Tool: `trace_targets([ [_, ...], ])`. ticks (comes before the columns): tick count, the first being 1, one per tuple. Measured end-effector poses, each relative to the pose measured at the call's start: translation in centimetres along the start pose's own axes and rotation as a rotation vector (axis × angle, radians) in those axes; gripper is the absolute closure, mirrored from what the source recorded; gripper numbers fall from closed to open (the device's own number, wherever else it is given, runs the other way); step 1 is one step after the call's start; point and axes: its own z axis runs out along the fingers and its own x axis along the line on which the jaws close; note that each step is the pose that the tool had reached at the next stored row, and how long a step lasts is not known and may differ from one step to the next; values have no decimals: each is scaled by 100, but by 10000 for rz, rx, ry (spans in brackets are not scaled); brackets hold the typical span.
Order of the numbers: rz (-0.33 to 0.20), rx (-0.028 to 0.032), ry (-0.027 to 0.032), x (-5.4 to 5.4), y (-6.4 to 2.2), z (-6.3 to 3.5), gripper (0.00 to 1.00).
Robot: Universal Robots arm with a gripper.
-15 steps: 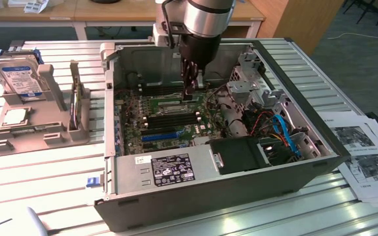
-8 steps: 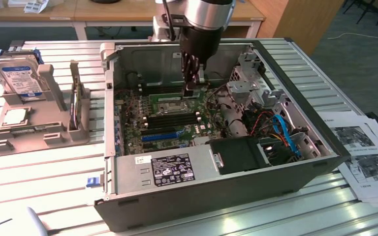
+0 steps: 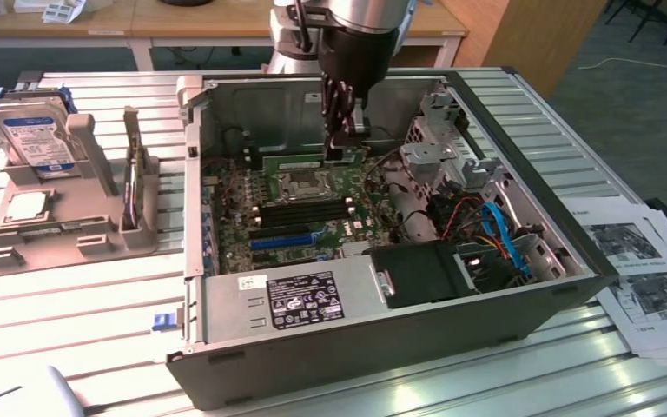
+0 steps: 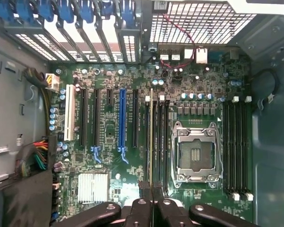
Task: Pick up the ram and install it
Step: 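Pick up the ram and move it above insertion slot, then insert the ram into the slot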
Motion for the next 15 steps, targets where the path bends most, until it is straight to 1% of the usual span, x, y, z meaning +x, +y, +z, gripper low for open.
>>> trace_targets([
  [3,2,1,16,-2,1,-16,88],
  [15,2,0,18,-2,2,-17,88],
])
